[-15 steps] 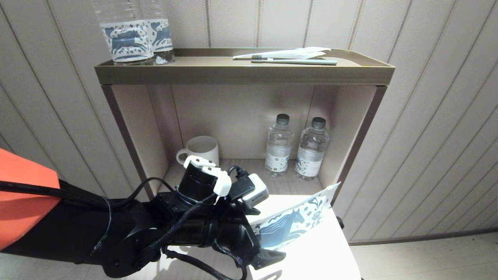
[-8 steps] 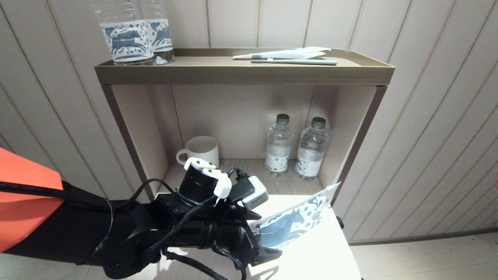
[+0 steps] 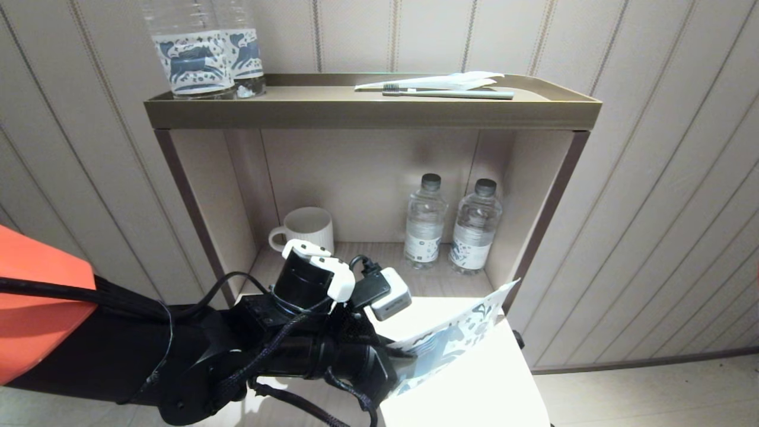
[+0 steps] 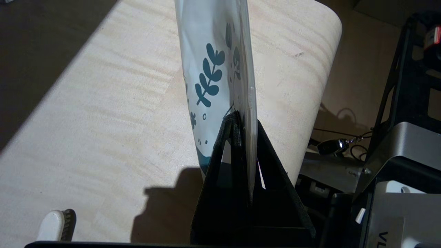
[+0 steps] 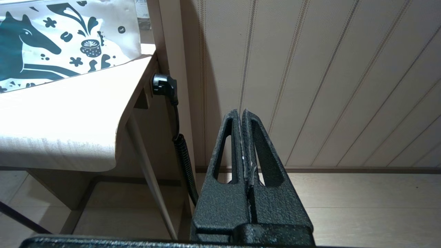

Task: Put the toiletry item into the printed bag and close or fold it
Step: Pick up the storage bag, then hand it to the other hand

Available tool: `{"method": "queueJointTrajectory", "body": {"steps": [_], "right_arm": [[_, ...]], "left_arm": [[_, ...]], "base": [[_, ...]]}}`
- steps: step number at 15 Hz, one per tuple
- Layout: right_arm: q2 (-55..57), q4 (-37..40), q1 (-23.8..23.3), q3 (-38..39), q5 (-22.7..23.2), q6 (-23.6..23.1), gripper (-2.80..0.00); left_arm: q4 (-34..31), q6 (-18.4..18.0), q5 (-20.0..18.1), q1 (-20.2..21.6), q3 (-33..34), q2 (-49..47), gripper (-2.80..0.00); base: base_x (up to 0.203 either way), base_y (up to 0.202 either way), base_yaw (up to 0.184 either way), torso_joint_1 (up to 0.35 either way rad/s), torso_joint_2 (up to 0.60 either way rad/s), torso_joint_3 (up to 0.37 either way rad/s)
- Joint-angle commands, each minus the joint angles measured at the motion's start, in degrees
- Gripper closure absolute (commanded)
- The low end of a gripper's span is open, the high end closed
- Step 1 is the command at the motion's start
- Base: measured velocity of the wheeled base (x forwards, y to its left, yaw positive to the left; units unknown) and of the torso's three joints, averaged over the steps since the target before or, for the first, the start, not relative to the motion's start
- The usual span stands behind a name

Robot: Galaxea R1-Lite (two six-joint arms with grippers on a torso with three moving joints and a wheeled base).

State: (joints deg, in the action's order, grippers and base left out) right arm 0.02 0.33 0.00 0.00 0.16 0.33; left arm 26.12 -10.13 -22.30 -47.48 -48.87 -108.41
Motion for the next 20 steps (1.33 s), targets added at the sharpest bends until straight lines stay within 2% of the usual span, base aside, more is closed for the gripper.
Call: {"method": "queueJointTrajectory", "body": {"steps": [1, 5, 8, 12, 14, 17, 20], "right_arm": [[0.1, 0.0, 0.0, 0.0, 0.0, 0.0, 0.00], [0.1, 0.0, 0.1, 0.0, 0.0, 0.0, 0.00], [0.0, -0.1, 0.0, 0.0, -0.1, -0.3, 0.00], [0.0, 2.7, 0.0, -2.0, 0.1, -0.7, 0.00], [0.0, 7.6, 0.0, -10.0, 1.1, 1.0, 0.00], [0.1, 21.0, 0.0, -23.6, 7.3, 2.8, 0.00], [9.4, 26.1, 0.2, -32.4, 10.2, 3.3, 0.00]], "left_arm": [[0.2, -0.1, -0.1, 0.0, 0.0, 0.2, 0.00], [0.2, 0.1, -0.1, 0.0, 0.0, 0.9, 0.00], [-1.2, 0.3, 0.0, 0.0, 0.2, 6.7, 0.00], [-9.2, 0.1, -0.2, 0.0, 3.0, 15.5, 0.00], [-9.9, -0.1, -0.1, -0.3, 6.9, 19.7, 0.00], [-11.2, -0.4, 0.6, -0.4, 10.4, 26.4, 0.00], [-15.8, -3.4, 0.5, -0.4, 11.1, 32.5, 0.00]], "base": [[0.000, 0.000, 0.000, 0.000, 0.00, 0.000], [0.000, 0.000, 0.000, 0.000, 0.00, 0.000], [0.000, 0.000, 0.000, 0.000, 0.00, 0.000], [0.000, 0.000, 0.000, 0.000, 0.00, 0.000], [0.000, 0.000, 0.000, 0.000, 0.00, 0.000], [0.000, 0.000, 0.000, 0.000, 0.00, 0.000], [0.000, 0.000, 0.000, 0.000, 0.00, 0.000]]}}
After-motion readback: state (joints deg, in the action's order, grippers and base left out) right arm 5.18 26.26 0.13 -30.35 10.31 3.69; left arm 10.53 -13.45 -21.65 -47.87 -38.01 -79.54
